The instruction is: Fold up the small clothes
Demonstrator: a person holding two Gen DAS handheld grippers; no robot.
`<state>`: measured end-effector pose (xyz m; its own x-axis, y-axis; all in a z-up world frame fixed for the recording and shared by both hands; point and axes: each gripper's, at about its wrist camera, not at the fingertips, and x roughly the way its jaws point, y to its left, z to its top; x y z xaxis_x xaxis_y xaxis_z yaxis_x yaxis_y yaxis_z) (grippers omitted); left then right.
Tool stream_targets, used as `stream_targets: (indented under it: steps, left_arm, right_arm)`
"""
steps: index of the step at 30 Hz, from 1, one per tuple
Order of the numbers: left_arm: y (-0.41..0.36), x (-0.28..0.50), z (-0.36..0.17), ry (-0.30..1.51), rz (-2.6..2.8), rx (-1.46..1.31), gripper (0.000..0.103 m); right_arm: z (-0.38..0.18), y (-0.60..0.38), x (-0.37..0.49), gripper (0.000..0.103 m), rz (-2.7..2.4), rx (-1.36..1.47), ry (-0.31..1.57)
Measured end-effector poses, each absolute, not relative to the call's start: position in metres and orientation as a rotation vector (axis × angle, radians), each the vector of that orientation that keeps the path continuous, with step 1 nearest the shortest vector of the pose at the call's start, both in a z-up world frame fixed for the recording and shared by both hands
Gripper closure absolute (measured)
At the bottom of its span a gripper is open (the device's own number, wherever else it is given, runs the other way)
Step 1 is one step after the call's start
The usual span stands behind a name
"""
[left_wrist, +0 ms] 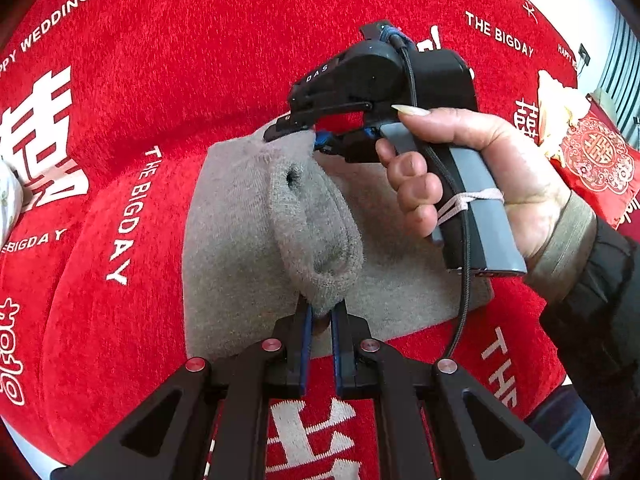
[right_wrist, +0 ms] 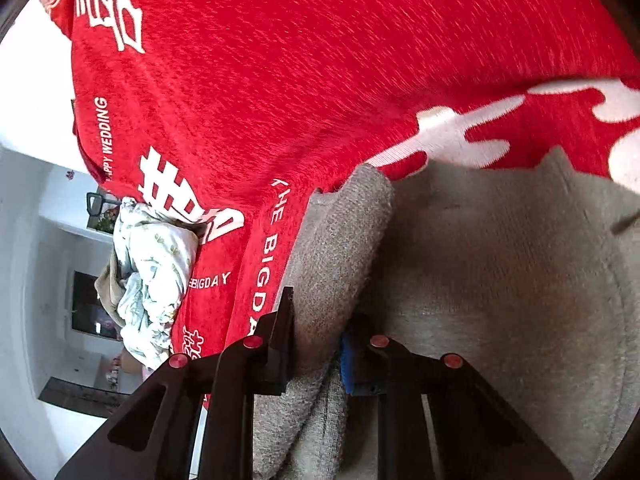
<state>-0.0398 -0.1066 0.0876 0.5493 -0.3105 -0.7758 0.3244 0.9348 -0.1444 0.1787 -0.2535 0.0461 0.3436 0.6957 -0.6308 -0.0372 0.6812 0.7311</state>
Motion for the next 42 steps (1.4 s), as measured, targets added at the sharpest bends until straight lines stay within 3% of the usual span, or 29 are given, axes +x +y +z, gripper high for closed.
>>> stream_targets:
  steps: [19, 33, 38, 39, 40, 42]
  left_arm:
    - [-0.131, -0.049, 0.101, 0.907, -0.404, 0.056, 0.093]
    - [-0.192, -0.079, 0.096, 0.885, -0.499, 0.194, 0.094]
    - [-0.182, -0.09, 0.097, 0.859, -0.471, 0.193, 0.093]
    - [-0.173, -0.092, 0.094, 0.844, -0.447, 0.208, 0.086]
    - [-0.165, -0.099, 0.089, 0.833, -0.435, 0.22, 0.052]
    - [-0.147, -0.108, 0.081, 0.802, -0.403, 0.214, 0.0]
  right_arm:
    - [0.087, -0.262, 0.175, 0.083, 0.498, 0.56, 1.078]
    - [0.095, -0.289, 0.165, 0.083, 0.485, 0.5, 1.057]
    - [0.089, -0.293, 0.165, 0.083, 0.479, 0.501, 1.067]
    - [0.089, -0.293, 0.165, 0.083, 0.479, 0.503, 1.068]
    - [0.088, -0.293, 0.165, 0.084, 0.479, 0.507, 1.067]
    - [0.089, -0.293, 0.166, 0.084, 0.479, 0.511, 1.064]
